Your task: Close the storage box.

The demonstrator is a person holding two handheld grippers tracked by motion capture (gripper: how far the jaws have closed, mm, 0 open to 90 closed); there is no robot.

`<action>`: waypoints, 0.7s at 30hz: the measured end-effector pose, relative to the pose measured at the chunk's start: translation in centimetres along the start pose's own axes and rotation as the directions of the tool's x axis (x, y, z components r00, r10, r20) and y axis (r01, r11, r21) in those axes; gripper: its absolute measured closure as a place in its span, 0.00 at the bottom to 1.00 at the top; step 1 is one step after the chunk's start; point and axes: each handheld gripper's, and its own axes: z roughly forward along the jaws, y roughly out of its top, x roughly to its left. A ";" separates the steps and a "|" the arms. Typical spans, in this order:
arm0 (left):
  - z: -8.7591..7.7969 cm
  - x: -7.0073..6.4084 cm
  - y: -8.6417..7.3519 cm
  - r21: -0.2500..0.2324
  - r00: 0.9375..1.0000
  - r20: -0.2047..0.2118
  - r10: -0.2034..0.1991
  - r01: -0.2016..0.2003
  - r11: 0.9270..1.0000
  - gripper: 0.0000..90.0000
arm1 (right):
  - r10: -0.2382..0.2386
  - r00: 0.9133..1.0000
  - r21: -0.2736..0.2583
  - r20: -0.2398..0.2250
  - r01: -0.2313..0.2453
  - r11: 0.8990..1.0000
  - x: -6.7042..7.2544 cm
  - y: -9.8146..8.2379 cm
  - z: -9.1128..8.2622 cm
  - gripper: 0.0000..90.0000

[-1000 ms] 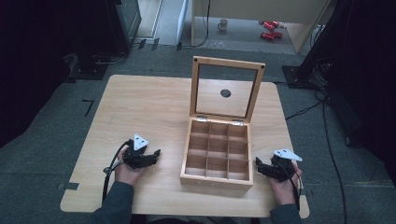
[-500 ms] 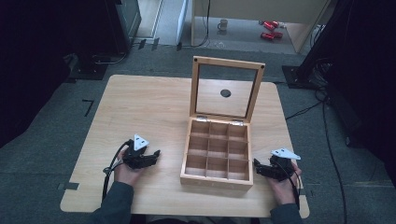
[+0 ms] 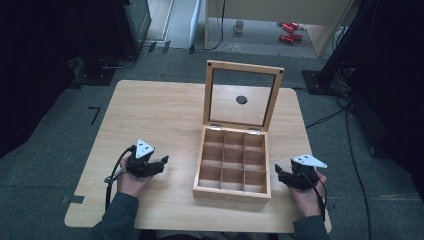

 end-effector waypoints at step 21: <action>-1.2 -0.1 3.4 -0.046 0.999 0.009 0.034 -0.033 0.998 0.41 | -0.040 0.999 -0.046 0.012 0.040 0.998 0.4 3.6 -1.5 0.38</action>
